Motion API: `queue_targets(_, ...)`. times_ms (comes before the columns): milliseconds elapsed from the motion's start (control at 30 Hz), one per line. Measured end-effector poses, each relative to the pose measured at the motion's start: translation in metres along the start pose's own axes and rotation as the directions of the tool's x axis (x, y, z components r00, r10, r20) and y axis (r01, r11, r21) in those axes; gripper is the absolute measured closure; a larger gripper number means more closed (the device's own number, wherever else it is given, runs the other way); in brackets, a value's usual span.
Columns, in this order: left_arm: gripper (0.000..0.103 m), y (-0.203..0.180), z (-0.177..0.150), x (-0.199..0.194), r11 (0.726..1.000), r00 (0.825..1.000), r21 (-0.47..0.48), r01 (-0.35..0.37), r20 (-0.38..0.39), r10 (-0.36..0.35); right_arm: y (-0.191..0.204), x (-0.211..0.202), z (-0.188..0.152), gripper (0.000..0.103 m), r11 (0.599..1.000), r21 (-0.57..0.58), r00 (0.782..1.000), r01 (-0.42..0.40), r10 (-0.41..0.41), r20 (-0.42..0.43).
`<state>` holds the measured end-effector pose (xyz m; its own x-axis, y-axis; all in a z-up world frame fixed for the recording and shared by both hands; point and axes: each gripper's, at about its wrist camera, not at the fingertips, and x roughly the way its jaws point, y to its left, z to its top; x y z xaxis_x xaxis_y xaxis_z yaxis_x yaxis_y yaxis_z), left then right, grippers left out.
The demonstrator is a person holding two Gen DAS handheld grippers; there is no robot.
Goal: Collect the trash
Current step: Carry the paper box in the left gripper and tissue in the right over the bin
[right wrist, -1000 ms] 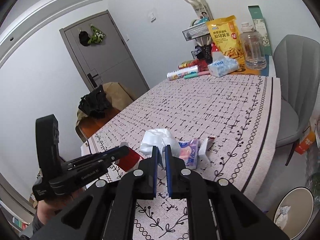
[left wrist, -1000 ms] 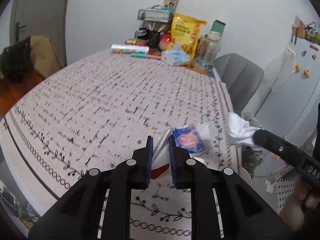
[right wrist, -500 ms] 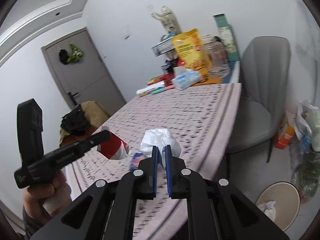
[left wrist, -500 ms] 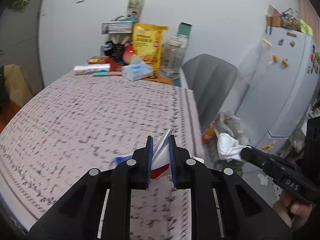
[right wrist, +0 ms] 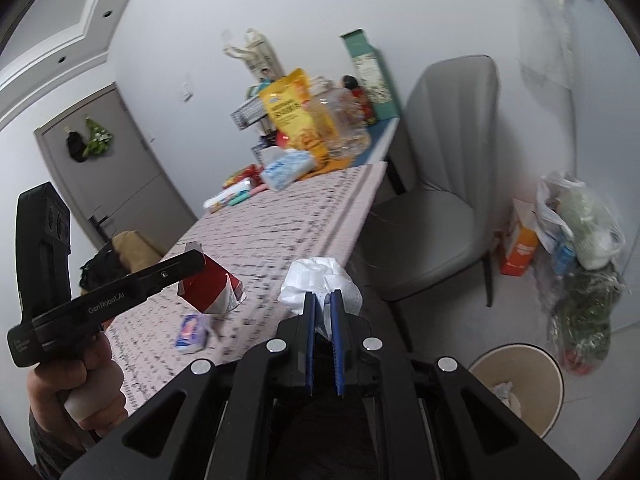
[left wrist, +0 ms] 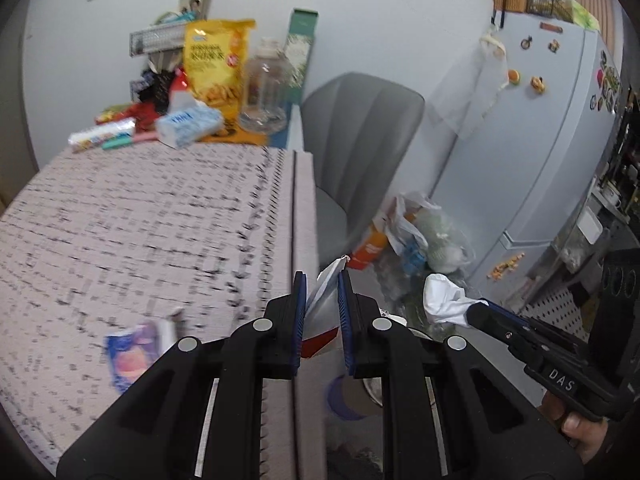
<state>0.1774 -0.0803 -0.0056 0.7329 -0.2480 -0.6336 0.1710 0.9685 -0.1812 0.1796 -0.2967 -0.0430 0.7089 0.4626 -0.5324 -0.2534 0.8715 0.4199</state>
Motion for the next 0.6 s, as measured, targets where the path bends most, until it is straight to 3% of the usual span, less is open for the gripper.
queue_targets(267, 0.087, -0.043, -0.001, 0.059, 0.999, 0.994, 0.022, 0.048, -0.101, -0.046, -0.060, 0.006, -0.012, 0.094, 0.993, 0.088, 0.997, 0.080, -0.078, -0.027)
queue_targets(600, 0.087, -0.082, -0.009, 0.124, 0.995, 0.972, 0.045, 0.084, -0.225, -0.071, -0.127, 0.023, -0.034, 0.094, 0.969, 0.198, 0.988, 0.149, -0.137, -0.074)
